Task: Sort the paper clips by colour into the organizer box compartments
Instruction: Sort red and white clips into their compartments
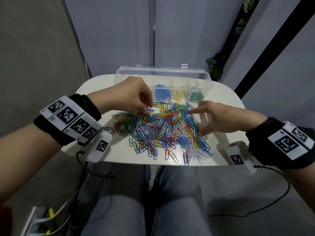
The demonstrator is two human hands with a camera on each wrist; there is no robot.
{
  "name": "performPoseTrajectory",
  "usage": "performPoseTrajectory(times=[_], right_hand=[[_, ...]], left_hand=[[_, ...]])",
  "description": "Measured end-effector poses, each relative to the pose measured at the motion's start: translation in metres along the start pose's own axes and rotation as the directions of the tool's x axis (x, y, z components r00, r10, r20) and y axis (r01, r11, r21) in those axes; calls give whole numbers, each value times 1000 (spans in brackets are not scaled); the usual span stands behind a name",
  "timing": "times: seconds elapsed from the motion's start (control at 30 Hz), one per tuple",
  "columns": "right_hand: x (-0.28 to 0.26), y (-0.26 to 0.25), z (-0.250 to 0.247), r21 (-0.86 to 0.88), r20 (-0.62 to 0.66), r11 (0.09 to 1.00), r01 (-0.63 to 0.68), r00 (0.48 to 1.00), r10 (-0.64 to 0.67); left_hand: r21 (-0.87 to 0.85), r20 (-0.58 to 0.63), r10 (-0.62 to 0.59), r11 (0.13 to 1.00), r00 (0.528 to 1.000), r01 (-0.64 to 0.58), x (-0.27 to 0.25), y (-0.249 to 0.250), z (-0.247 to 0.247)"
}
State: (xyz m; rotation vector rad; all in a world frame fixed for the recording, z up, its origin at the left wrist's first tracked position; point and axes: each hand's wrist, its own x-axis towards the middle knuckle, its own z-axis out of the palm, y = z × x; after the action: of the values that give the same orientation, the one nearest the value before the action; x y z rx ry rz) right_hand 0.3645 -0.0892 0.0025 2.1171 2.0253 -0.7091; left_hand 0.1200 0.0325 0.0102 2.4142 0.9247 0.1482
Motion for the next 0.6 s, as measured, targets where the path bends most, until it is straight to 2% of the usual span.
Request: performPoseTrajectory(times=[0.1, 0.3, 0.43, 0.6], right_hand=[[-2, -2, 1, -5, 15, 999, 34, 999, -34], [0, 0, 2, 35, 28, 998, 49, 998, -50], [-3, 0, -4, 101, 10, 994, 41, 999, -42], [-2, 1, 0, 85, 33, 995, 43, 998, -46]], left_hand=[[27, 23, 12, 1000, 1000, -13, -3, -6, 0], [-12, 149, 82, 997, 985, -81, -4, -4, 7], [48, 177, 104, 992, 979, -114, 1, -2, 12], [117, 177, 107, 985, 978, -129, 6, -2, 16]])
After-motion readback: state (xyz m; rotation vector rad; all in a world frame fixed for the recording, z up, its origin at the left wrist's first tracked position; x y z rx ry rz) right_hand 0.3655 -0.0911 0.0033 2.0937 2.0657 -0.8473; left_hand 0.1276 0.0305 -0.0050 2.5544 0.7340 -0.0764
